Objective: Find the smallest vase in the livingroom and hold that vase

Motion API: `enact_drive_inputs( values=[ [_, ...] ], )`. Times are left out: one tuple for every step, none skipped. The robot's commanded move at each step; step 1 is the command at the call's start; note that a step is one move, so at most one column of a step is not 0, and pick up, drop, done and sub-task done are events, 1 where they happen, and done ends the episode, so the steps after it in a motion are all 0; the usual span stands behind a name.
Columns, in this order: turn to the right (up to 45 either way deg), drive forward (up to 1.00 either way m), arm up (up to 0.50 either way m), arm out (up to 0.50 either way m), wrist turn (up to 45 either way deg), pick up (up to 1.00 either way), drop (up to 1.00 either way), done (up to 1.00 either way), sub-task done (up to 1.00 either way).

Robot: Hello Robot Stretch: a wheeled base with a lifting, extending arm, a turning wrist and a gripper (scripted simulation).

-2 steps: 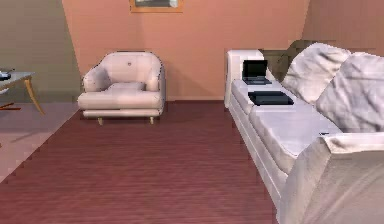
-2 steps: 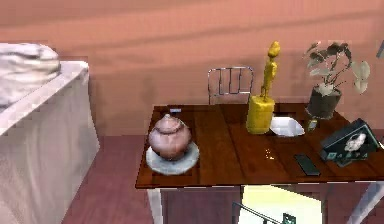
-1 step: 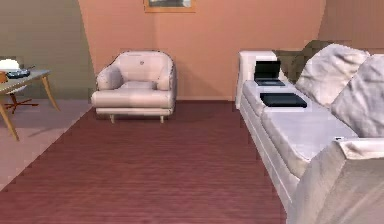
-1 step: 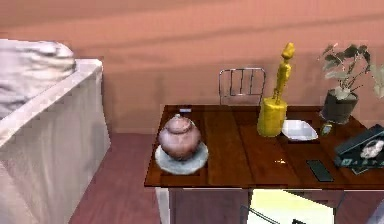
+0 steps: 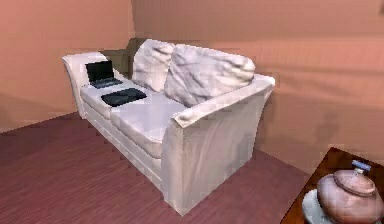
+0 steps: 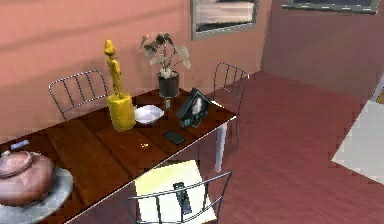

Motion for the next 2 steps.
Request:
enact_drive_inputs(
  values=[
    [12.0,0.0,0.0,0.0,0.0,0.0,0.0,0.0,0.0],
    [0.0,0.7,0.0,0.0,0.0,0.0,0.0,0.0,0.0]
  ],
)
